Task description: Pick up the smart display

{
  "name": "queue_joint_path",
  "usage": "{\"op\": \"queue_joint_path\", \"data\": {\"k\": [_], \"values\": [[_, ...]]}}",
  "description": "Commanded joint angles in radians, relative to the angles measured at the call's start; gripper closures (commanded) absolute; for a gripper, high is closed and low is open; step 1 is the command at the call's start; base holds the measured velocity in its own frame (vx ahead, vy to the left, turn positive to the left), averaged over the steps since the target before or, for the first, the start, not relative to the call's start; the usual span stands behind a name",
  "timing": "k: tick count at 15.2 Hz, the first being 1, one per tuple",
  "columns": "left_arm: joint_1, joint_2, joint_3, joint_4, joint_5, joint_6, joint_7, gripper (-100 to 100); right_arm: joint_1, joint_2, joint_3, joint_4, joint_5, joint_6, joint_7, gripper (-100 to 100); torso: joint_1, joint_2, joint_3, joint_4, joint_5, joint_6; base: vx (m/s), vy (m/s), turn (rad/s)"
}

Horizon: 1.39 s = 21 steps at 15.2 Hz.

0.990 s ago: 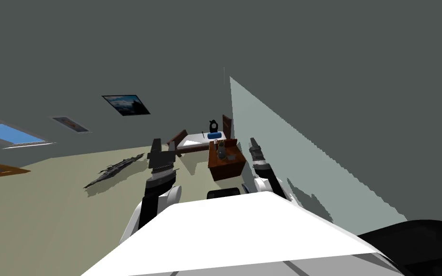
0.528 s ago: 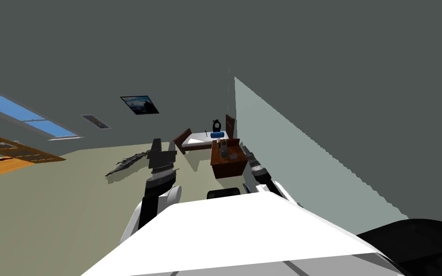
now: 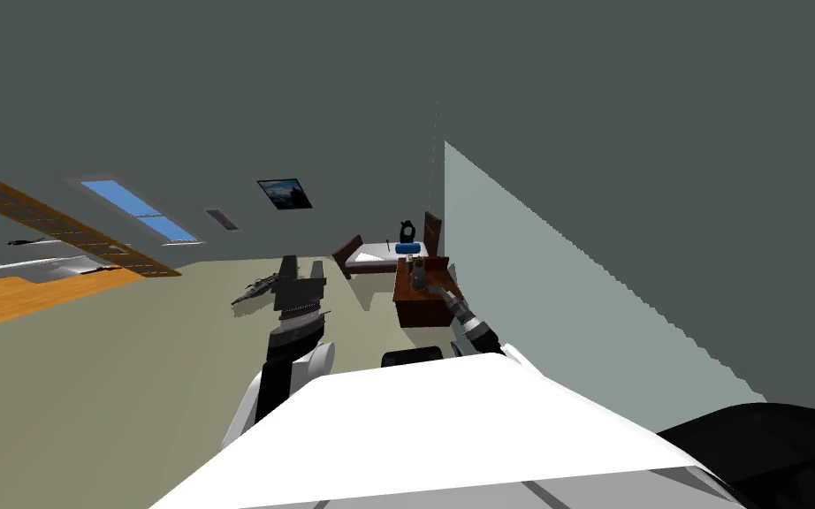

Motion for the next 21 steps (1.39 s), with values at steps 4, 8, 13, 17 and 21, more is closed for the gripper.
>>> {"op": "queue_joint_path", "data": {"k": [4, 8, 13, 17, 21], "values": [[0.0, 0.0, 0.0, 0.0, 0.0, 0.0, 0.0, 0, 0.045, -0.088, 0.084, 0.113, 0.078, -0.009, 0.053, -100, 0.0, -0.001, 0.0, 0.0, 0.0, 0.0, -0.006, -0.028, 0.197], [0.0, 0.0, 0.0, 0.0, 0.0, 0.0, 0.0, 0, 0.051, -0.119, 0.109, 0.158, 0.102, -0.01, 0.067, -100, 0.0, -0.002, -0.001, 0.0, 0.0, 0.0, 0.004, -0.021, 0.157], [0.0, 0.0, 0.0, 0.0, 0.0, 0.0, 0.0, 0, 0.057, -0.217, 0.18, 0.285, 0.173, -0.014, 0.107, -100, 0.0, -0.003, -0.001, 0.0, 0.0, 0.0, 0.01, -0.019, 0.206], [0.0, 0.0, 0.0, 0.0, 0.0, 0.0, 0.0, 0, 0.051, -0.285, 0.225, 0.379, 0.217, -0.016, 0.131, -100, 0.0, -0.004, -0.002, -0.001, 0.0, 0.0, 0.023, -0.022, 0.24], [0.0, 0.0, 0.0, 0.0, 0.0, 0.0, 0.0, 0, 0.037, -0.358, 0.265, 0.475, 0.258, -0.016, 0.153, -100, 0.0, -0.005, -0.003, -0.001, 0.0, 0.0, 0.038, -0.02, 0.248]]}}
